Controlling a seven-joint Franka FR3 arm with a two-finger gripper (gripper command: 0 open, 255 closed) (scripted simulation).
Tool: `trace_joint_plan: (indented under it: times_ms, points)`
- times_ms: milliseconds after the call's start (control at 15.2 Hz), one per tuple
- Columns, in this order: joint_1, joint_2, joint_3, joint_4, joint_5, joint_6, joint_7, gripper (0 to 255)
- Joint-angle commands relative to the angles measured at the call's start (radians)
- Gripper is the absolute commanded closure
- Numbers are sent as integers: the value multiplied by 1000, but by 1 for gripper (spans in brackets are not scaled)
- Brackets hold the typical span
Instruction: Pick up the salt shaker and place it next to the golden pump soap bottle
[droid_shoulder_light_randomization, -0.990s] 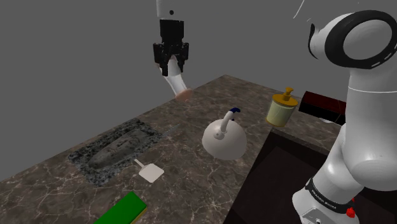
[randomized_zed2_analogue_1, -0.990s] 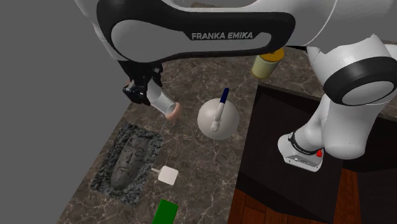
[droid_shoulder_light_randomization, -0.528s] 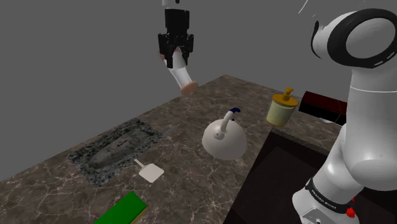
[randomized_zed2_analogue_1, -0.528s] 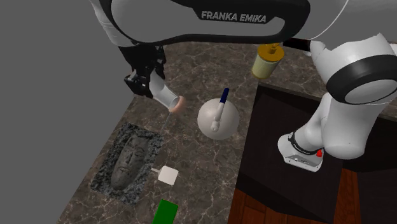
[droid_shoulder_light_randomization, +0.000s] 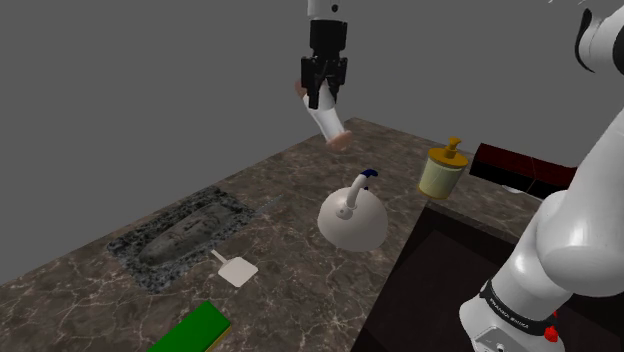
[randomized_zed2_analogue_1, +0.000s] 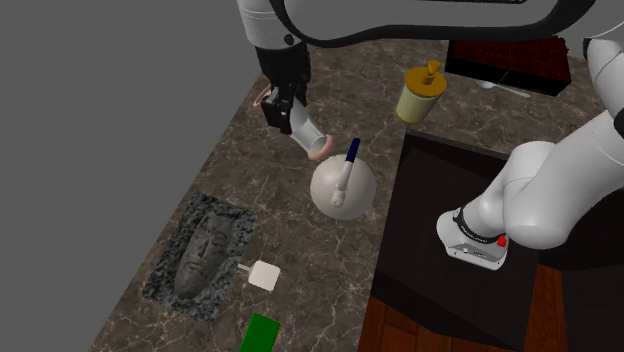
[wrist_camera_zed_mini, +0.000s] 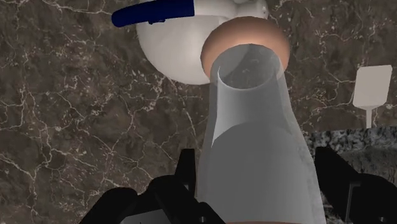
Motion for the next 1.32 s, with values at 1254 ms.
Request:
trace_joint_plan:
  times_ms: [1254]
  points:
    - [-159,-570,-269,-559,-73,-22,-418,255]
